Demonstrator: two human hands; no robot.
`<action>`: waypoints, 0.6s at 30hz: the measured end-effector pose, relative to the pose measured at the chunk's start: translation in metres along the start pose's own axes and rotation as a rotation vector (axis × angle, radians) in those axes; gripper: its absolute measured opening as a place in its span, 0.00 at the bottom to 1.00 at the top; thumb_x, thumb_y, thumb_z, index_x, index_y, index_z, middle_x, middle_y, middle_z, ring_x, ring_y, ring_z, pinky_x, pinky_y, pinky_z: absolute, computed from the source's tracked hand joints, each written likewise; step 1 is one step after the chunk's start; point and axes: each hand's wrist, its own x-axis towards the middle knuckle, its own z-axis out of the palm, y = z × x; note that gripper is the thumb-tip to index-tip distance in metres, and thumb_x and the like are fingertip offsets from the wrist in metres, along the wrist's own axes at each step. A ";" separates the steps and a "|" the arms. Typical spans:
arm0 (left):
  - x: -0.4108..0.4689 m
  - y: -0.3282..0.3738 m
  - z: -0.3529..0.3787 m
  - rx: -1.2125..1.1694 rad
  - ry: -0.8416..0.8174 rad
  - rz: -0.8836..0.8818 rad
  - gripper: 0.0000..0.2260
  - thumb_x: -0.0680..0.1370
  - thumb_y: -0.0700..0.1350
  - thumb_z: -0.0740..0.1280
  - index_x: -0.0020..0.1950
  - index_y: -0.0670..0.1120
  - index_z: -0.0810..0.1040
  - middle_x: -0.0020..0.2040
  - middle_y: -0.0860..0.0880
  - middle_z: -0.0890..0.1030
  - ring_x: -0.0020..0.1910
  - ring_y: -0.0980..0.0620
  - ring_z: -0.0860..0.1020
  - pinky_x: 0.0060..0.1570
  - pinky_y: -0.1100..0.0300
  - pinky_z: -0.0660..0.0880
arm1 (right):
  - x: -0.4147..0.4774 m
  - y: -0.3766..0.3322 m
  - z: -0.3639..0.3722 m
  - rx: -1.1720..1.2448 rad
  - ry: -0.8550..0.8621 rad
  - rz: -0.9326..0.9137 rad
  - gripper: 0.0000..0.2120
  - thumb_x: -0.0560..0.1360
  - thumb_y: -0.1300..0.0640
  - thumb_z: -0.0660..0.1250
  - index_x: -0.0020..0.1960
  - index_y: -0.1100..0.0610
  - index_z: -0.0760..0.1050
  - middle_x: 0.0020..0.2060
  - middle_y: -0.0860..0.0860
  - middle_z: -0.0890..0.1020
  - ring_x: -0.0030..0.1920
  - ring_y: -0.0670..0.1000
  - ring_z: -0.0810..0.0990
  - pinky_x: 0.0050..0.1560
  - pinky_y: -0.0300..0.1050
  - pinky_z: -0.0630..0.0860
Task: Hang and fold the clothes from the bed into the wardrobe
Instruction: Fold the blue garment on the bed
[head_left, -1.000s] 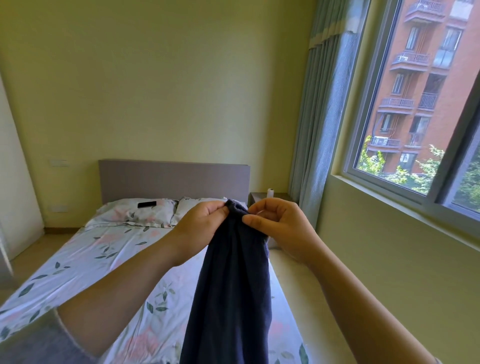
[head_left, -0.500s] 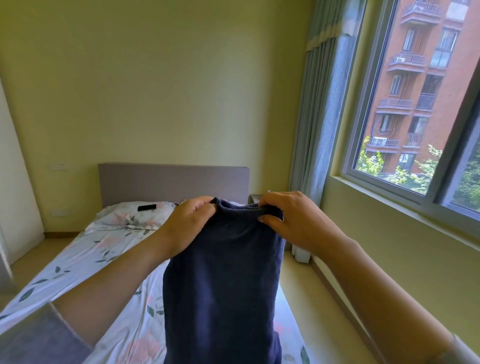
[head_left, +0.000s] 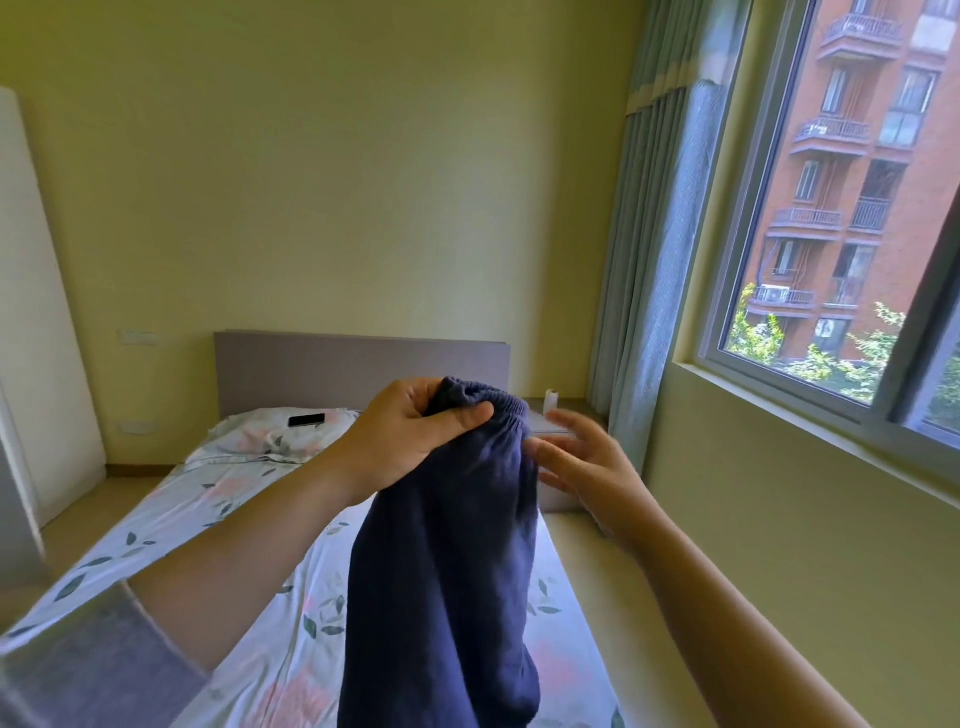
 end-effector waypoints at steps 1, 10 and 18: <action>0.001 0.001 -0.001 -0.009 0.012 -0.007 0.12 0.69 0.57 0.74 0.42 0.49 0.84 0.41 0.52 0.84 0.43 0.55 0.81 0.52 0.57 0.77 | -0.001 0.006 0.000 0.081 -0.092 0.073 0.44 0.62 0.38 0.78 0.72 0.55 0.69 0.58 0.54 0.82 0.59 0.53 0.81 0.65 0.52 0.75; -0.003 0.003 -0.027 -0.001 0.058 -0.070 0.19 0.65 0.58 0.74 0.45 0.44 0.82 0.44 0.49 0.84 0.44 0.53 0.82 0.54 0.52 0.77 | -0.002 0.011 0.018 0.426 -0.246 0.118 0.11 0.74 0.53 0.70 0.51 0.60 0.84 0.49 0.60 0.85 0.51 0.55 0.84 0.52 0.47 0.80; -0.013 -0.003 -0.066 0.308 -0.015 -0.198 0.17 0.67 0.53 0.78 0.52 0.51 0.79 0.45 0.50 0.85 0.47 0.49 0.82 0.51 0.53 0.76 | 0.008 -0.034 0.021 0.155 -0.162 -0.031 0.09 0.75 0.52 0.71 0.49 0.58 0.84 0.45 0.54 0.85 0.46 0.49 0.82 0.48 0.41 0.79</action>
